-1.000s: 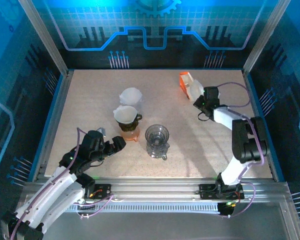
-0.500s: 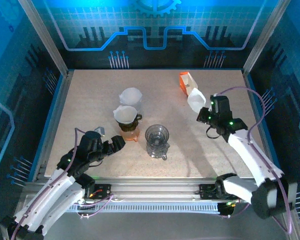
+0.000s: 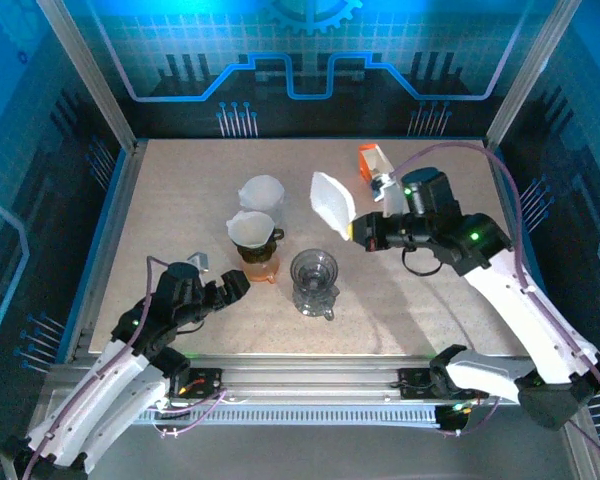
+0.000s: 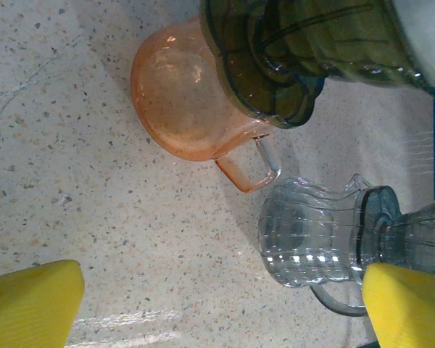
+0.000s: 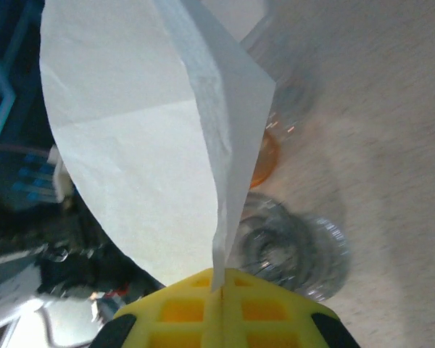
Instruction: Place the coffee filter in the dripper
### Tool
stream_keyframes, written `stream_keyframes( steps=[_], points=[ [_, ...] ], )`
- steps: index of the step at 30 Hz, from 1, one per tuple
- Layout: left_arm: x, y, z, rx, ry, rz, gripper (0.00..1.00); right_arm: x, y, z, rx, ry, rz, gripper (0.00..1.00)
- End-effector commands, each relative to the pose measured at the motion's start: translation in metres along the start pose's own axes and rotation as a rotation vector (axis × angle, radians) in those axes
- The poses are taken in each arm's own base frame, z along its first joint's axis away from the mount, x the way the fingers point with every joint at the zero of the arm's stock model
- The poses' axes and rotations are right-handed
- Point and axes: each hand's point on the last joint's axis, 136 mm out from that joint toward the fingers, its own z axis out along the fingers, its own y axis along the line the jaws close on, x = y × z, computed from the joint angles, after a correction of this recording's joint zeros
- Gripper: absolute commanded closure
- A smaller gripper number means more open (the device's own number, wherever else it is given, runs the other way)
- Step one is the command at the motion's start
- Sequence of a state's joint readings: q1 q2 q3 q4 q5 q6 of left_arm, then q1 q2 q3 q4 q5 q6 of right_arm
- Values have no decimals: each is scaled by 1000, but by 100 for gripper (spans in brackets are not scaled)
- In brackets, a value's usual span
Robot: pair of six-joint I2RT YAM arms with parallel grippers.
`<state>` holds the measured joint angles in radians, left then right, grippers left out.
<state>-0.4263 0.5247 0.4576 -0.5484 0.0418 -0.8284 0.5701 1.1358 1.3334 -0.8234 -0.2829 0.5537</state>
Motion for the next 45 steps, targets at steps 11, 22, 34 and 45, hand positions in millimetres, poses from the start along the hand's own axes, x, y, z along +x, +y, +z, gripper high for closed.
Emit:
stream_keyframes(
  steps=[11, 22, 34, 45],
  points=[
    [-6, -8, -11, 23, -17, 28, 1, 70, 21, 36, -52, 262, 80, 100],
    [-8, -12, -13, 34, -24, 30, 1, 100, -1, 36, 35, 340, 144, 100],
    [-11, -18, -18, 41, -24, 37, 1, 98, -27, 41, 173, 325, 92, 54],
    [-19, -33, -22, 69, -34, 55, 1, 60, -29, 12, 253, 181, -128, 41]
  ],
)
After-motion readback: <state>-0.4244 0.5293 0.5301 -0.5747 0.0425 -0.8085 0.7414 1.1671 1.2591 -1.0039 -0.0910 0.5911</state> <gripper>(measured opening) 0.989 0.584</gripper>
